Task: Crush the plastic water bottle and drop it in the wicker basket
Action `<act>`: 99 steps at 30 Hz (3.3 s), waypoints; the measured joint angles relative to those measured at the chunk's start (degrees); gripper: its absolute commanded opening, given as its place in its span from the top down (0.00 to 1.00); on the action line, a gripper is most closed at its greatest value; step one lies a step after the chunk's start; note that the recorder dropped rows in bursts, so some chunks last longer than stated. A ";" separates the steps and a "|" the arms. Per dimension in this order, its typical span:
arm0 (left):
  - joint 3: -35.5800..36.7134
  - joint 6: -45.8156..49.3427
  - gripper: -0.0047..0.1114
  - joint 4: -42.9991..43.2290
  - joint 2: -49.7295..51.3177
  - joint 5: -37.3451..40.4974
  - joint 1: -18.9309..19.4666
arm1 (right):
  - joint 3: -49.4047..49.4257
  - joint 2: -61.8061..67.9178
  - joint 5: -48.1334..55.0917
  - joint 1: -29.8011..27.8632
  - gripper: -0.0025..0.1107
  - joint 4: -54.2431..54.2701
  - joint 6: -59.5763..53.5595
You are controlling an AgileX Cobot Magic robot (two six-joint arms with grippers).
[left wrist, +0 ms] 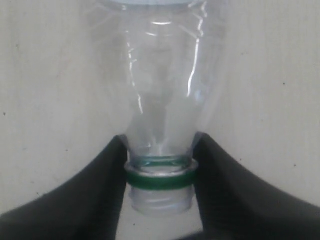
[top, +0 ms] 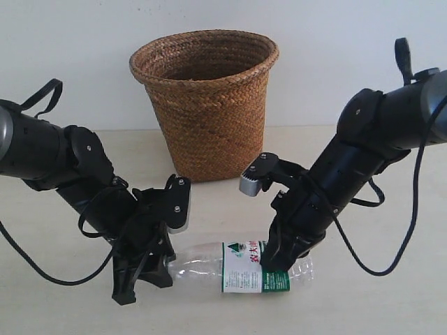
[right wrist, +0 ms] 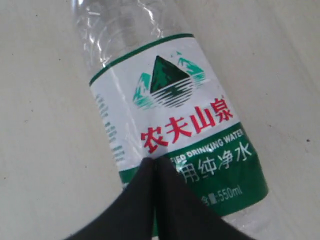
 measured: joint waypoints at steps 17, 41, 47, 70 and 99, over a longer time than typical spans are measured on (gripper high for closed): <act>-0.27 0.00 0.92 0.33 0.00 0.10 0.00 | -8.64 9.69 6.40 0.09 0.98 -4.90 16.71; -0.27 -1.05 0.92 0.33 0.00 0.33 -0.11 | -10.89 7.77 9.94 0.51 0.98 -7.63 29.35; -0.27 -1.05 0.92 0.63 0.00 0.45 -0.12 | -10.28 3.06 10.03 0.51 0.98 -8.76 28.48; -0.27 -1.05 0.92 1.82 0.13 1.81 -0.12 | -8.74 8.28 4.90 2.78 0.98 11.56 20.99; -0.27 -1.19 0.92 2.61 0.13 1.95 0.23 | -18.04 18.40 10.09 3.18 0.98 5.32 39.11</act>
